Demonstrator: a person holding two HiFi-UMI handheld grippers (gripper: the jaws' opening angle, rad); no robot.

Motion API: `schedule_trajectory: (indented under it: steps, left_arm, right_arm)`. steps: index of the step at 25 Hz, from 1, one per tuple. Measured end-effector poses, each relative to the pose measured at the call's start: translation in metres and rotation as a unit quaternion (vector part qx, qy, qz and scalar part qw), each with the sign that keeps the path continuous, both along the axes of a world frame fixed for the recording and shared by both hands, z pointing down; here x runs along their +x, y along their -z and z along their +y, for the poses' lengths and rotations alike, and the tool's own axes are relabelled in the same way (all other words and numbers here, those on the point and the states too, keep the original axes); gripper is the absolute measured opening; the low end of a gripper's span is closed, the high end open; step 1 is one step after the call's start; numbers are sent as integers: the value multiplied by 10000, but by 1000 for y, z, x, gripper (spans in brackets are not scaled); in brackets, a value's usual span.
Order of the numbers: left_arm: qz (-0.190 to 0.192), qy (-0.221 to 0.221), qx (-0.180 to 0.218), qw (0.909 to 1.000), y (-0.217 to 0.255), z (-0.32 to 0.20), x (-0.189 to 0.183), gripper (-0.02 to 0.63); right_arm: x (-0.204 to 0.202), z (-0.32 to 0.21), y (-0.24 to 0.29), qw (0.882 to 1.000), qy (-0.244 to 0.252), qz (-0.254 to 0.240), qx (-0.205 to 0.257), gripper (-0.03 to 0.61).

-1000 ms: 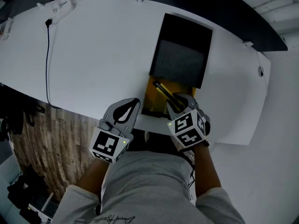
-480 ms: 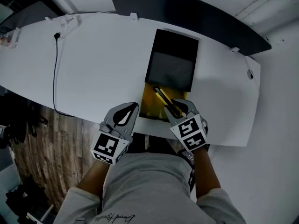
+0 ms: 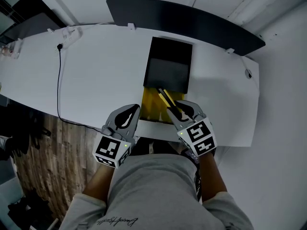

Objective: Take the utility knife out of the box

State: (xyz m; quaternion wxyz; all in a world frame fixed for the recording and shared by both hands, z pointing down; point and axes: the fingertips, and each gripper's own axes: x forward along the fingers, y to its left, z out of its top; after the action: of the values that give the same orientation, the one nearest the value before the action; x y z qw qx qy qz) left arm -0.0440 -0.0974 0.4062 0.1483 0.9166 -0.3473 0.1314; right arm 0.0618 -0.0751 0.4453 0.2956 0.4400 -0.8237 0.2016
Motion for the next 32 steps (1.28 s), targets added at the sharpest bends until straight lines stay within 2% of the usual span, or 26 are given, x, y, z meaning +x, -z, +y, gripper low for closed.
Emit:
schedule_trajectory:
  steps: [11, 19, 32]
  left_arm:
    - [71, 16, 264, 9996, 31, 2, 10, 0]
    - [258, 9, 172, 9995, 39, 7, 20, 0]
    - [280, 46, 301, 9991, 50, 3, 24, 0]
  right_arm:
    - [6, 7, 49, 9979, -16, -488, 419, 132]
    - [12, 11, 66, 9956, -38, -757, 552, 132]
    - [13, 10, 72, 9948, -1, -807, 629, 132]
